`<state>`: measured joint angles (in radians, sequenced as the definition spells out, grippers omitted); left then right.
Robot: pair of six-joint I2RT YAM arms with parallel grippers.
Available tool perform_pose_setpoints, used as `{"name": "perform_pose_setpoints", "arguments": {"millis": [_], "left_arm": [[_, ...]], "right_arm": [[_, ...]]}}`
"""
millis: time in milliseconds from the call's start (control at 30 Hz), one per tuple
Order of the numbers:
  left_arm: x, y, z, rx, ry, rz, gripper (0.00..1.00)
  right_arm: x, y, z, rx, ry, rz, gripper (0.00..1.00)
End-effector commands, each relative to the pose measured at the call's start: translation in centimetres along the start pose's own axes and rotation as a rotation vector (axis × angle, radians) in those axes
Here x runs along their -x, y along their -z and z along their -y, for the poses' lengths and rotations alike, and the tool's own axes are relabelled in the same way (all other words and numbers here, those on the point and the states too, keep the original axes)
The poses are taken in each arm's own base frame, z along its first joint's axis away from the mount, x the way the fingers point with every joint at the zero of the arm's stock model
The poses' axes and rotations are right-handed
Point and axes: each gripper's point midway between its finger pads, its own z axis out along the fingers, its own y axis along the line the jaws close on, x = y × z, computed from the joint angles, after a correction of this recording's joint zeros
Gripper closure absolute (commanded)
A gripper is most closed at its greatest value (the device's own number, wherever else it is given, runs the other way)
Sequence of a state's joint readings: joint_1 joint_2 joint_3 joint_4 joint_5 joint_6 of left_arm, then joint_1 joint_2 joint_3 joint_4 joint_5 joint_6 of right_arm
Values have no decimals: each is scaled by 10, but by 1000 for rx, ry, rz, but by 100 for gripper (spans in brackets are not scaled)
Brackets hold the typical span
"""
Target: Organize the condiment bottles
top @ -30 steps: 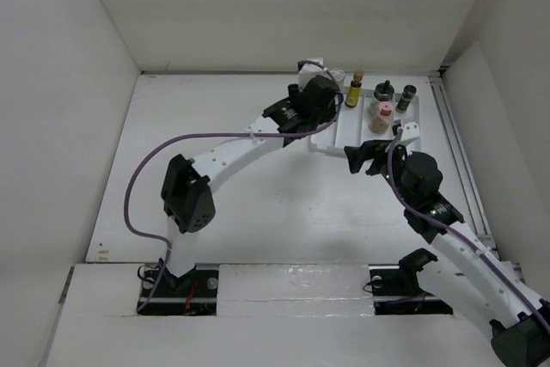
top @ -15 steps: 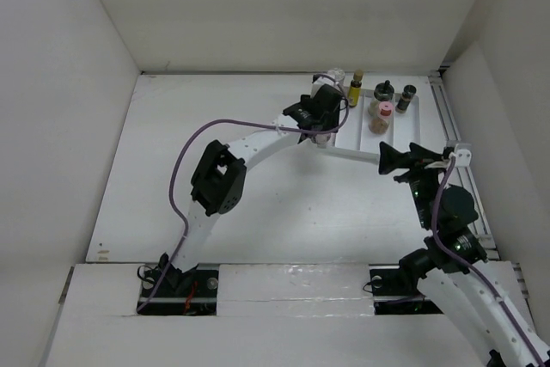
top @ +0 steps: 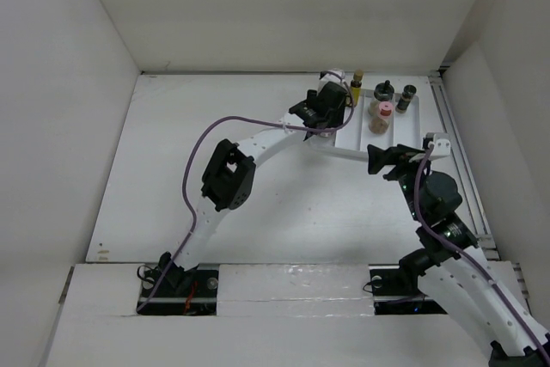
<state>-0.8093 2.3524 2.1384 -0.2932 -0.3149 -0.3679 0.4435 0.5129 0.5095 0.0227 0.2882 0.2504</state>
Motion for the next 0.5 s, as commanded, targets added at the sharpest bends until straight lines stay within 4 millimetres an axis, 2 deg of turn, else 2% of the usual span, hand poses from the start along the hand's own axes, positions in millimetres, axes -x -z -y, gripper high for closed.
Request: {"name": "perform_pose_setpoints", "arguments": {"millis": [0,100,267,300,367,400,467], "left_arm": [[59,18,9,-37,52,149,58],[49,15,4,-16,42,129,58],[45,15,2,-7,26,112,56],[39,11,3,-12,22,99,54],[27,8,2,-19,-1,60,42],[32,10,4,-23,3,69,38],[24,6,2,-14,-6,48,31]], "right_arm": [[25,3,-3,8,-13,76,10],[22,1,-2,5,-10,66,10],[22,1,-2,5,-10,66,10],[22,1,-2,5,-10,66,10],[22,1,-2,5,-10,66,10],[22,1,-2,5,-10,66,10],[20,0,-2,3,-7,58,10]]}}
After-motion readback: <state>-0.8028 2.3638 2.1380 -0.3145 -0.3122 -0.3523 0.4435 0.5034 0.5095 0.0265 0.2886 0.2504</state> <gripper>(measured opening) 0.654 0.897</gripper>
